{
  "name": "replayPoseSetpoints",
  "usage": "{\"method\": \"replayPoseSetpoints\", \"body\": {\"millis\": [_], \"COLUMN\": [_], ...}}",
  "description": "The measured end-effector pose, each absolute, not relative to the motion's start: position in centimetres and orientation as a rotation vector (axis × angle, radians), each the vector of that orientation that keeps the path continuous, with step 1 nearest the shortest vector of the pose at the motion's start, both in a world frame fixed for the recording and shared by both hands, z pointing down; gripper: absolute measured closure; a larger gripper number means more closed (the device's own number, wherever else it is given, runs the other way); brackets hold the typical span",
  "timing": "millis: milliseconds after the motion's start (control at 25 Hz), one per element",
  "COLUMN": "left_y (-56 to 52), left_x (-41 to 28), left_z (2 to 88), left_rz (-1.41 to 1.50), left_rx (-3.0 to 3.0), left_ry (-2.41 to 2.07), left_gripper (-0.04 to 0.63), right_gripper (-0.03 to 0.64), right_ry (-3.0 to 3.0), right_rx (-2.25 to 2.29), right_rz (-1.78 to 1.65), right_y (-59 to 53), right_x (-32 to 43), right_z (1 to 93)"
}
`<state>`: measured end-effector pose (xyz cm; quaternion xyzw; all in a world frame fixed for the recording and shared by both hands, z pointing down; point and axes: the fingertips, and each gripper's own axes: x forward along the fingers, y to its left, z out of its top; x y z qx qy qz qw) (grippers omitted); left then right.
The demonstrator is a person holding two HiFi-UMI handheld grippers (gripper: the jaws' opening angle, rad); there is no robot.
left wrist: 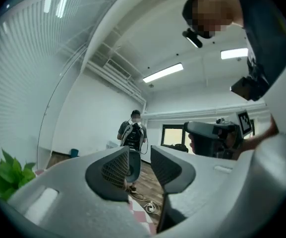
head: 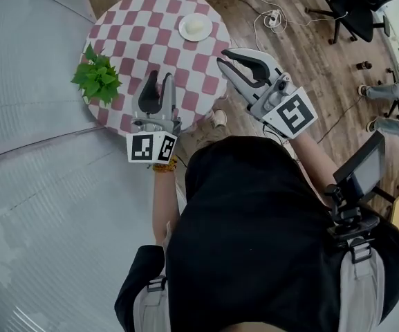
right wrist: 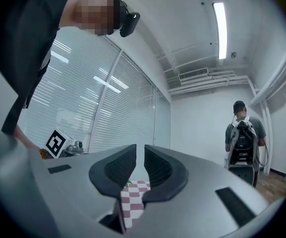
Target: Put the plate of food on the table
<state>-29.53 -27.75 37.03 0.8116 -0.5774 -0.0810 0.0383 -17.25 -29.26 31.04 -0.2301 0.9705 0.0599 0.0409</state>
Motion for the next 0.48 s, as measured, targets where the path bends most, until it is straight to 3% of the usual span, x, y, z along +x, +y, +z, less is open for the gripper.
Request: {"method": "replayPoseSetpoints", "body": {"millis": [480], "left_y": [-26.7], "left_x": [-26.4], "left_z": [40.1], "left_rz": [-0.009], "left_rx": [2.605], "left_ry": [-1.827], "left_gripper": [0.564], "right_gripper": [0.592], "right_ry": [2.956], "right_rx": [-0.854], "right_rz": [0.234], "right_y": [-31.2], "right_x": [-17.9], "right_z": [36.3]}}
